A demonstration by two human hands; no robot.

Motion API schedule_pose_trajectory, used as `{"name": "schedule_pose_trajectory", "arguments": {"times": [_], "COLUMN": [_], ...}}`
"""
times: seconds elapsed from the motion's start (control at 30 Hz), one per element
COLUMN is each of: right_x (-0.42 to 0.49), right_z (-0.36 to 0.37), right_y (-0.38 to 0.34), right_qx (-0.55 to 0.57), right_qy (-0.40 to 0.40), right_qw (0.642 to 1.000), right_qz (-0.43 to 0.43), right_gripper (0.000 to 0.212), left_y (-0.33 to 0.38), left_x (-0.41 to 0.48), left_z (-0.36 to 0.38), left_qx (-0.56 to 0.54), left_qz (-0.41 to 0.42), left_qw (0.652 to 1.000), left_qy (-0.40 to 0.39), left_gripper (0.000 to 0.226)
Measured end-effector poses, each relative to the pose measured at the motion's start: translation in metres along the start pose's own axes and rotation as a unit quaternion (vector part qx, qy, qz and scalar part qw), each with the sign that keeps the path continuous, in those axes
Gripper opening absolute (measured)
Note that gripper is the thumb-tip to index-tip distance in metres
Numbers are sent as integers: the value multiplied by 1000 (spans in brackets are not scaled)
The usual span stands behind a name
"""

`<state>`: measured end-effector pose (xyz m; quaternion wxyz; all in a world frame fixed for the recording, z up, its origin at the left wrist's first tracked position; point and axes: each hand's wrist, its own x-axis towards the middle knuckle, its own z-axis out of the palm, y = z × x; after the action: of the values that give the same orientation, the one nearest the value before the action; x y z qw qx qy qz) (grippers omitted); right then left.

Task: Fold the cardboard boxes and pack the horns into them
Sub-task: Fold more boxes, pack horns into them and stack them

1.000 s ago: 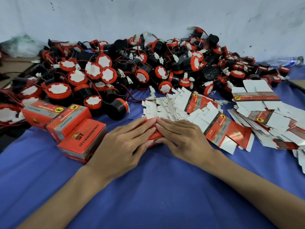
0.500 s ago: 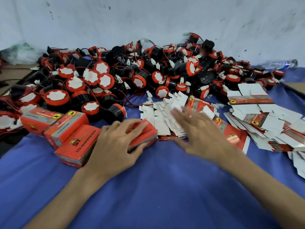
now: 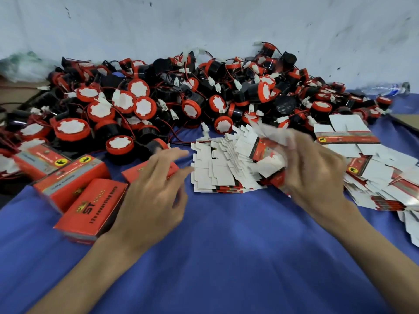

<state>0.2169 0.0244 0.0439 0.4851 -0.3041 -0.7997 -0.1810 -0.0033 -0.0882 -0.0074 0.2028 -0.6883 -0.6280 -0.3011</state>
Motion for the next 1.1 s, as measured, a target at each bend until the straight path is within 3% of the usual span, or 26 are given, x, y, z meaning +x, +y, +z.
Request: {"name": "schedule_pose_trajectory", "arguments": {"times": [0.07, 0.1, 0.17, 0.23, 0.37, 0.5, 0.53, 0.63, 0.73, 0.83, 0.9, 0.97, 1.1], "right_x": [0, -2, -11, -17, -20, -43, -46, -43, -34, -34, -33, -31, -33], "right_z": [2, 4, 8, 8, 9, 21, 23, 27, 26, 23, 21, 20, 23], "right_y": [-11, -17, -25, -30, -37, -50, -52, -46, -33, -26, -24, -22, -19], "right_qx": [109, 160, 236, 284, 413, 444, 475, 605, 618, 652, 682, 687, 654], "right_qy": [97, 96, 67, 57, 23, -95, -116, -163, -257, -342, -394, -442, -475], "right_qw": [988, 978, 957, 938, 886, 853, 820, 654, 556, 449, 386, 367, 392], "right_qz": [51, 93, 155, 189, 208, 259, 297, 423, 493, 506, 480, 445, 439], "right_gripper": [24, 25, 27, 30, 29, 30, 30, 26, 21, 17, 25, 27, 37], "left_y": [8, 13, 21, 21, 17, 20, 20, 18, 15, 14, 14, 14, 14], "left_x": [1, 1, -1, -1, 1, 1, 0, -1, -2, -4, -4, -4, -8], "left_z": [-3, -4, -2, 2, 3, -1, -1, -1, -2, -2, -3, -2, 2], "left_qx": [-205, -305, -475, -557, -611, -594, -586, -579, -576, -597, -600, -575, -511], "left_qz": [-40, -92, -205, -270, -268, -287, -294, -297, -261, -216, -217, -203, -194], "left_qw": [978, 948, 856, 785, 745, 751, 755, 759, 770, 749, 747, 776, 823], "left_qy": [18, 8, -6, 4, 10, -12, -15, -25, -90, -188, -187, -160, -155], "left_gripper": [31, 37, 52, 69, 79, 58, 48, 31, 19, 33, 48, 48, 62]}}
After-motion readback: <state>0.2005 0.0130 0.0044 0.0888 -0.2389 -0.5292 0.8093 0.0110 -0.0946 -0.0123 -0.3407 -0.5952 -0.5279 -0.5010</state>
